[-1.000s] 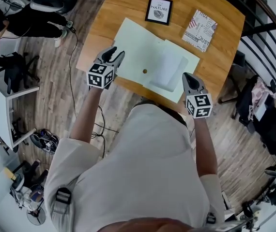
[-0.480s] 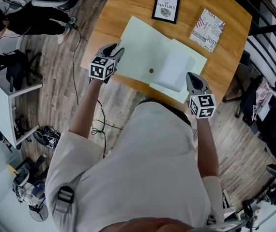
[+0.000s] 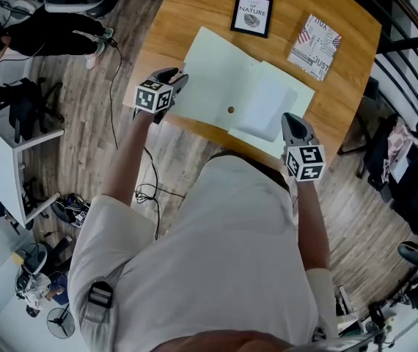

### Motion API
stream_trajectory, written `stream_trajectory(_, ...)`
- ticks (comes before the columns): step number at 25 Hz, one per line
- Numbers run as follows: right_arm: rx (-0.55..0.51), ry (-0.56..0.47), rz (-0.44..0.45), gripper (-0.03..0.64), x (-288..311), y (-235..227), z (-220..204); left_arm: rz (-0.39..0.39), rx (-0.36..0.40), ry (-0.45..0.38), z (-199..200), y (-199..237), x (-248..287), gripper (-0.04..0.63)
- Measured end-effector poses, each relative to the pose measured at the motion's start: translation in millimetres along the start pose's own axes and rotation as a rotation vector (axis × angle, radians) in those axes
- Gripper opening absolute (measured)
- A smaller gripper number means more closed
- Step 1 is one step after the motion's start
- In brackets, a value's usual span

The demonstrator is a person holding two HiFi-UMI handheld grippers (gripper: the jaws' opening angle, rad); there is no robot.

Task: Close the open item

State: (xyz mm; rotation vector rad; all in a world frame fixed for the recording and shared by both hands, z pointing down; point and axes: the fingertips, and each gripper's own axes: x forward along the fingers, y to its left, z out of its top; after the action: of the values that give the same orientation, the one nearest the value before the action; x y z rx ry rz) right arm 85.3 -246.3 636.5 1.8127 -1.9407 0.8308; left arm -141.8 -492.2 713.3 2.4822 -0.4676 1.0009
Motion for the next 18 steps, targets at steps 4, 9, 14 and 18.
stream_trajectory(4,0.001,0.007,-0.008,0.003,3.8,-2.4,-2.3,-0.052,0.002,0.030,-6.7,-2.5,10.4,0.162)
stream_trajectory(9,0.005,0.013,-0.022,0.003,0.9,-7.1,-6.0,-0.075,0.017,0.031,-4.8,-9.6,12.5,0.160)
stream_trajectory(14,0.004,0.008,-0.032,0.003,-5.9,-4.5,-7.7,-0.085,0.045,0.014,-0.9,-19.4,0.0,0.158)
stream_trajectory(18,0.008,0.004,-0.028,0.003,-7.2,-3.5,-10.2,-0.096,0.063,0.006,3.7,-32.1,-5.2,0.157)
